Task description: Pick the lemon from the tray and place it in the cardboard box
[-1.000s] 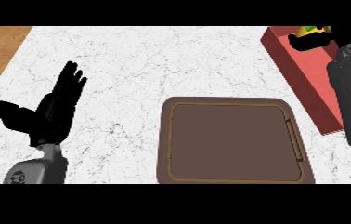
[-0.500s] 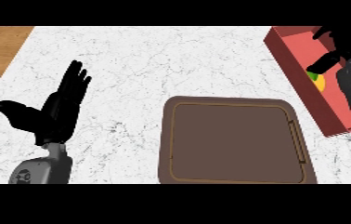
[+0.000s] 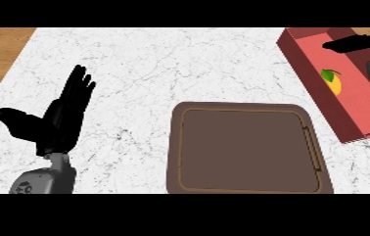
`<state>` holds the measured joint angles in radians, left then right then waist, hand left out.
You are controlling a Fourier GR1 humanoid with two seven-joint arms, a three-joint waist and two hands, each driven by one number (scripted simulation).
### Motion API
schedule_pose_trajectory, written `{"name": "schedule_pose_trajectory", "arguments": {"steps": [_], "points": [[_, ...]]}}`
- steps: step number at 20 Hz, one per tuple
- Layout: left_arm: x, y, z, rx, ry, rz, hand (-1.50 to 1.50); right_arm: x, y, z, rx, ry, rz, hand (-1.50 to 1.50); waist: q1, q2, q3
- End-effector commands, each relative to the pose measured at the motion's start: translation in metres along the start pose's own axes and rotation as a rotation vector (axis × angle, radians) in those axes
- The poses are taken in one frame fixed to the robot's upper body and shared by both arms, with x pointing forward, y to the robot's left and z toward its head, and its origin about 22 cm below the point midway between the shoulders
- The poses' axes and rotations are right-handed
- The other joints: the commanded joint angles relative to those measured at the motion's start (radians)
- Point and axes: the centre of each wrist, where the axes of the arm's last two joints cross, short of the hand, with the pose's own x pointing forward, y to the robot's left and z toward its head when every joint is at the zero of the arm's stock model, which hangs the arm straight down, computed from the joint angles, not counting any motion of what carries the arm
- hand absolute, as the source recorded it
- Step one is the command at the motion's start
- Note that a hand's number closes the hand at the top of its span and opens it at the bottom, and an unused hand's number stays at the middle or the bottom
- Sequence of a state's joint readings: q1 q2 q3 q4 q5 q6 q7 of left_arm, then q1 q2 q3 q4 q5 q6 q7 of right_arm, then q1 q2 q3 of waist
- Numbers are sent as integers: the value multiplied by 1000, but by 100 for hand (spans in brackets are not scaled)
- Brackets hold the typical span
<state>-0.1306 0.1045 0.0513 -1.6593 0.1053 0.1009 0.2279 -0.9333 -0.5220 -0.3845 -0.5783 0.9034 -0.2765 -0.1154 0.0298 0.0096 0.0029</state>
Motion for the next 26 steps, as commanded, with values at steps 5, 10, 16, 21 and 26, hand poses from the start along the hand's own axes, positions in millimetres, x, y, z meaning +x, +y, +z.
{"name": "schedule_pose_trajectory", "arguments": {"steps": [5,10,16,21,26], "points": [[-1,2,7,20,6,-4,0,-10,-31,-13,-112,90,-513,-150,-17,-10,-1],[-9,7,2,31,12,9,0,-39,-30,-2,-141,126,-709,-150,-21,-6,-2],[5,1,4,30,10,-14,0,-87,-40,21,-217,147,-757,-150,-27,-9,-2],[5,18,3,12,-2,14,0,-128,-62,35,-289,143,-797,-150,-18,-6,-2],[5,1,5,30,-8,-1,0,-156,-67,56,-279,129,-789,-150,-23,-7,-2]]}}
